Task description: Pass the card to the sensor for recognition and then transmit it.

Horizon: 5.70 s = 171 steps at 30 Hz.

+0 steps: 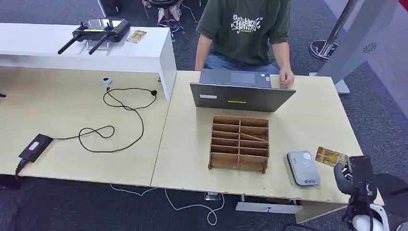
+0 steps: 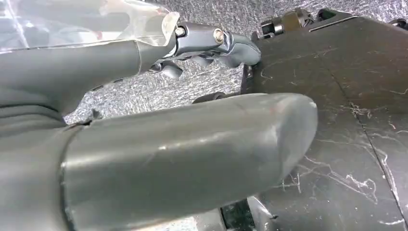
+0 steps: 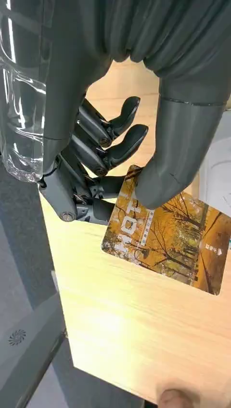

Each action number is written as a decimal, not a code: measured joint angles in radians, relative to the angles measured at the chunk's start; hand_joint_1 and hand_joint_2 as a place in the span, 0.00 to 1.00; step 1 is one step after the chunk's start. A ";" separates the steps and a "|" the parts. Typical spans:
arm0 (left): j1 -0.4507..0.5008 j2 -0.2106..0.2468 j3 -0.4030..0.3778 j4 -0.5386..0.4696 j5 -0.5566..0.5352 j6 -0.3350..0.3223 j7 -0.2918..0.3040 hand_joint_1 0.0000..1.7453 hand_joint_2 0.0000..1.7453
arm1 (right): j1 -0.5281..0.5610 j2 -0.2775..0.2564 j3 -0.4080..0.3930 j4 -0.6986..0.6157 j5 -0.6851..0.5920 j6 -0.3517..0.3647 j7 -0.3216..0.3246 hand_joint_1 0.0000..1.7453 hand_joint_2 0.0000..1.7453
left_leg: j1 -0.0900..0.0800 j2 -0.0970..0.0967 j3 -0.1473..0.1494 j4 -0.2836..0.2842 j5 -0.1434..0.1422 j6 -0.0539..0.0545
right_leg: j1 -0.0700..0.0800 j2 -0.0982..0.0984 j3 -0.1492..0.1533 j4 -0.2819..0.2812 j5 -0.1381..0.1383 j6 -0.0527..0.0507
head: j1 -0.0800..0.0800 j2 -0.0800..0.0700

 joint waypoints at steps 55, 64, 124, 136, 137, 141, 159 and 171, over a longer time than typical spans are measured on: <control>0.001 0.007 0.000 0.000 -0.004 -0.008 -0.013 0.00 0.00 | -0.132 -0.140 0.039 0.307 0.126 0.161 0.091 1.00 1.00 | 0.000 0.001 0.002 0.000 0.000 0.001 | 0.000 0.000 0.003 -0.001 0.001 0.000 | 0.000 0.000; 0.001 0.008 0.000 0.000 -0.004 -0.008 -0.013 0.00 0.00 | -0.136 -0.146 0.040 0.325 0.140 0.145 0.091 1.00 1.00 | 0.000 0.001 0.004 0.000 0.000 0.001 | 0.000 0.000 0.004 -0.001 0.001 0.001 | 0.000 0.000; -0.003 -0.001 -0.001 0.000 -0.002 0.002 -0.035 0.00 0.00 | -0.067 -0.005 0.040 0.055 1.032 -0.756 0.017 1.00 1.00 | 0.000 0.000 0.003 0.000 0.000 0.001 | 0.000 -0.001 0.003 -0.001 0.000 0.001 | 0.000 0.000; -0.012 -0.002 -0.012 0.000 -0.011 0.000 -0.051 0.00 0.00 | -0.107 -0.406 0.574 0.008 1.140 -0.730 0.722 1.00 1.00 | -0.003 -0.002 0.001 0.001 0.001 0.004 | -0.003 -0.003 0.002 -0.001 0.001 0.002 | 0.000 0.000; -0.013 -0.002 -0.016 0.000 -0.016 0.000 -0.053 0.00 0.00 | -0.124 -0.449 0.612 0.008 1.140 -0.714 0.723 1.00 1.00 | -0.004 -0.003 0.001 0.001 0.001 0.004 | -0.004 -0.004 0.002 -0.001 0.001 0.002 | -0.001 0.000; -0.015 -0.002 -0.024 0.000 -0.017 0.000 -0.056 0.00 0.00 | -0.163 -0.538 0.701 0.002 1.140 -0.695 0.729 1.00 1.00 | -0.003 -0.003 0.000 0.001 0.001 0.004 | -0.003 -0.004 0.002 0.000 0.001 0.002 | 0.000 0.000; -0.018 -0.002 -0.034 0.000 -0.018 -0.008 -0.068 0.00 0.00 | -0.231 -0.570 0.833 0.020 1.140 -0.764 0.729 1.00 1.00 | -0.003 -0.002 0.000 0.000 0.001 0.004 | -0.003 -0.004 0.001 0.000 0.001 0.002 | 0.000 0.000; -0.027 -0.008 -0.053 0.000 -0.019 -0.022 -0.083 0.00 0.00 | -0.271 -0.479 0.851 -0.022 1.140 -0.774 0.729 1.00 1.00 | -0.002 -0.001 0.000 0.000 0.001 0.004 | -0.002 -0.003 0.001 0.001 0.001 0.002 | 0.000 0.000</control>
